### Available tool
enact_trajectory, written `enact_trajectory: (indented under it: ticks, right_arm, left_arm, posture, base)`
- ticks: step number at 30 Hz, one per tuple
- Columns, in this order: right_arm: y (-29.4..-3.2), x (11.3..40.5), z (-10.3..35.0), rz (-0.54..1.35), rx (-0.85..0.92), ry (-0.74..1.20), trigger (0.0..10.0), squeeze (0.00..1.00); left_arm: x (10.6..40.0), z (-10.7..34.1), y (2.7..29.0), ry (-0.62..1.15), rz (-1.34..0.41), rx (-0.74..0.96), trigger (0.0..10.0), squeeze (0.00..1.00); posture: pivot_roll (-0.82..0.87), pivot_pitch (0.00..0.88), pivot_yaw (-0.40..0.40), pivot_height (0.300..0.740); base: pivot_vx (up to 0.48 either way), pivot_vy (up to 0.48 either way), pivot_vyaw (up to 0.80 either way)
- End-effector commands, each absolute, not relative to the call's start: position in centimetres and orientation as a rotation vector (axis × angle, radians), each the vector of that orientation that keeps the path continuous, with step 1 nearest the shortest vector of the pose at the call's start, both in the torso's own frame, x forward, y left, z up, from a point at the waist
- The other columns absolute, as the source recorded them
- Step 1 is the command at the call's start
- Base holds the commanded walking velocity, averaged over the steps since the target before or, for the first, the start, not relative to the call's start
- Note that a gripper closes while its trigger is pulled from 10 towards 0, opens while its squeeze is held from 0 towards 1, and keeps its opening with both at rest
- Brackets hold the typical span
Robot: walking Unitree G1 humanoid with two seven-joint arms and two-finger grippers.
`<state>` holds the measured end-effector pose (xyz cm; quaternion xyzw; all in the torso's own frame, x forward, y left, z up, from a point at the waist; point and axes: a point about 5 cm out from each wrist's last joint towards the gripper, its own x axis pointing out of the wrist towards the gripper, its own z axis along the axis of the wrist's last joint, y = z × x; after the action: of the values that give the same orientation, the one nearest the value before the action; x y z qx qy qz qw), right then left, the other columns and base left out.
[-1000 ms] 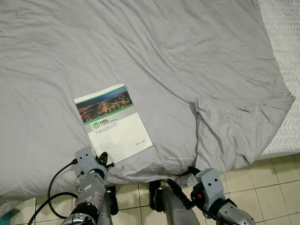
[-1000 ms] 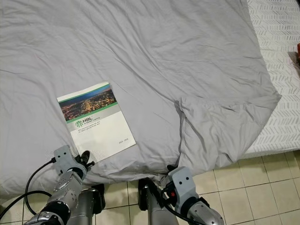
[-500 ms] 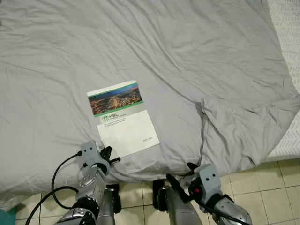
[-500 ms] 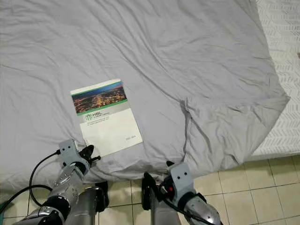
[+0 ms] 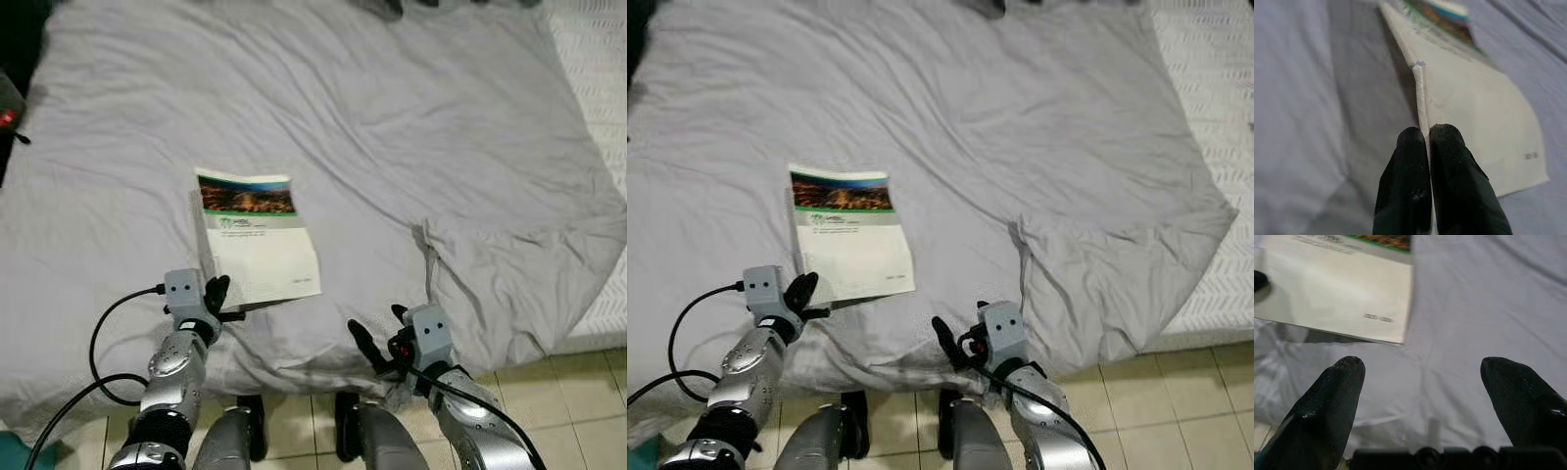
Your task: Clean up the room
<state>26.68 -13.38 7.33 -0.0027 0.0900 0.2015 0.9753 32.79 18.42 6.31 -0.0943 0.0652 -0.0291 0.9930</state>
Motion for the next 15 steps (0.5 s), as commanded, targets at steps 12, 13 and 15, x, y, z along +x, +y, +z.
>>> enact_trajectory:
  ticks: [12, 13, 15]
  right_arm:
    - [-14.6, 28.8, 7.3, 0.282, 0.047, 0.125, 10.0, 0.0]
    - [-14.6, 28.9, 7.4, 0.279, 0.047, 0.12, 10.0, 0.0]
    - [-14.7, 29.1, 7.5, 0.27, 0.046, 0.11, 10.0, 0.0]
  left_arm:
    - [33.4, 8.3, 18.8, 0.057, -0.094, 0.13, 0.0, 0.0]
    - [33.6, 8.4, 18.7, 0.058, -0.1, 0.131, 0.0, 0.0]
    - [34.0, 8.8, 18.6, 0.053, -0.098, 0.138, 0.0, 0.0]
  posture:
    - [-0.02, 0.091, 0.009, 0.74]
    - [-0.02, 0.087, 0.013, 0.74]
    - [-0.02, 0.084, 0.019, 0.74]
  base:
    - [0.0, -0.08, 0.0]
    - [0.0, -0.48, 0.0]
    - [0.0, -0.472, 0.0]
